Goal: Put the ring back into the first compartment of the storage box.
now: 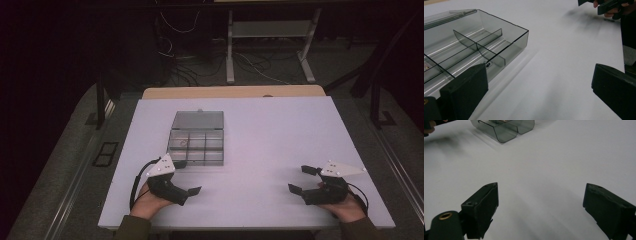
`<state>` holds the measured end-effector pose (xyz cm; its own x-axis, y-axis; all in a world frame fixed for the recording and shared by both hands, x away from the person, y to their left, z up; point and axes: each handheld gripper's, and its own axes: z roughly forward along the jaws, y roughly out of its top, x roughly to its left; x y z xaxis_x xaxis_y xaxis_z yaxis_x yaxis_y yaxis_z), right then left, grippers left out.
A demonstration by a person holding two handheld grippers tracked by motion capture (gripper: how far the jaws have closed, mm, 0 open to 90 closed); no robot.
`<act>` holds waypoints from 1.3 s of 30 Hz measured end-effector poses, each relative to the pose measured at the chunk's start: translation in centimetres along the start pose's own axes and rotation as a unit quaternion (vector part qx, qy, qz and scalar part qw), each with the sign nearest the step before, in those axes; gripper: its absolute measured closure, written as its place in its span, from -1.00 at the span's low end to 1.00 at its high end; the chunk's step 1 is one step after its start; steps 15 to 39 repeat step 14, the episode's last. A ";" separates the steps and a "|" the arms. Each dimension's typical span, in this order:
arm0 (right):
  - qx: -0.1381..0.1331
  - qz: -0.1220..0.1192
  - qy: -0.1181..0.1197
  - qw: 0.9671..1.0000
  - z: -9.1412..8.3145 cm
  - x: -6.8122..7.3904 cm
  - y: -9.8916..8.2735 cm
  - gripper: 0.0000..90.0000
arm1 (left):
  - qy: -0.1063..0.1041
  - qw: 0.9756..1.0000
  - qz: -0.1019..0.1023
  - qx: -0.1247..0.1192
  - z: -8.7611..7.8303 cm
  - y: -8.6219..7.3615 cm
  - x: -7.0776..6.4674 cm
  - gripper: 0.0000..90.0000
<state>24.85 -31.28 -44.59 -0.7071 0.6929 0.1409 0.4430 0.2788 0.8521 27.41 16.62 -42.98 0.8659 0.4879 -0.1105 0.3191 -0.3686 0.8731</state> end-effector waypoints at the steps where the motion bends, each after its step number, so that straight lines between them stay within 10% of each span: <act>1: 0.000 0.000 -0.001 1.000 -0.1 -0.1 -0.1 -0.72 | 0.000 1.000 -0.001 0.000 0.0 0.0 0.0 -1.00; 39: 0.002 0.001 0.002 1.000 -0.1 -0.1 -0.2 -0.72 | 0.002 1.000 0.000 0.000 0.0 0.0 0.0 -1.00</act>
